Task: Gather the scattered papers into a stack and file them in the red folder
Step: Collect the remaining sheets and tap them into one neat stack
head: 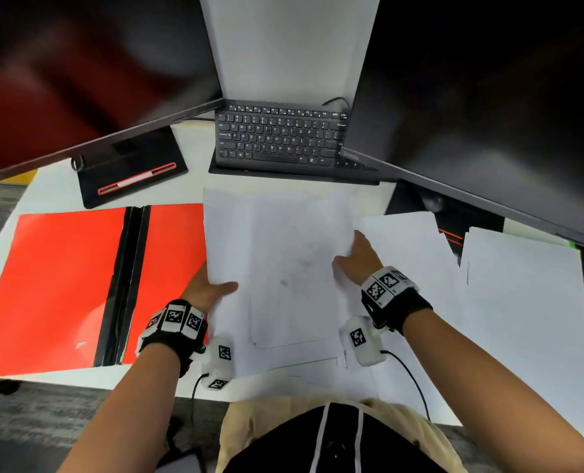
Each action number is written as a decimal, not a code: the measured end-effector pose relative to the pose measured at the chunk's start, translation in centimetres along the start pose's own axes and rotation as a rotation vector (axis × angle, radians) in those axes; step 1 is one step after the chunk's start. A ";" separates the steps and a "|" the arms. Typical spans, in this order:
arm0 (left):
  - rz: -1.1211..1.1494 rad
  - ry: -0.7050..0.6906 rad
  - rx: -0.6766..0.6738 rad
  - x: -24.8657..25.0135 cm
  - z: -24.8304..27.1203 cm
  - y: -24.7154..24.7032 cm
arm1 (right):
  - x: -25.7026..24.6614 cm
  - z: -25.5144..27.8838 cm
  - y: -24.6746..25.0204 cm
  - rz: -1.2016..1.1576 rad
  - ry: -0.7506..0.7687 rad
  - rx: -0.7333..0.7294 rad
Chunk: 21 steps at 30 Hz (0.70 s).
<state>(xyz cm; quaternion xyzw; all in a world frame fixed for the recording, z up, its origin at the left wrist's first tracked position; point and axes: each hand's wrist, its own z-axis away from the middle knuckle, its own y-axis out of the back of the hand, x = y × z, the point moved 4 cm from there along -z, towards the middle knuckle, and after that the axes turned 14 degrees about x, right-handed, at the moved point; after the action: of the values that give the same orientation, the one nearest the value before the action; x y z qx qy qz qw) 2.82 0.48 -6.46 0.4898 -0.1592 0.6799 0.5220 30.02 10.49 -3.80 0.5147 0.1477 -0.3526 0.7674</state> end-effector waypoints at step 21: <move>-0.115 0.003 0.190 0.6 -2.8 -0.2 | -2.3 1.8 -5.5 0.284 0.306 -0.184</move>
<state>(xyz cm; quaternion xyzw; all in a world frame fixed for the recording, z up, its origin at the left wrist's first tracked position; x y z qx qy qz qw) 1.66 2.95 -7.30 0.5443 -0.0646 0.6617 0.5116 24.34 8.58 -5.42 0.5058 0.2202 -0.1440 0.8216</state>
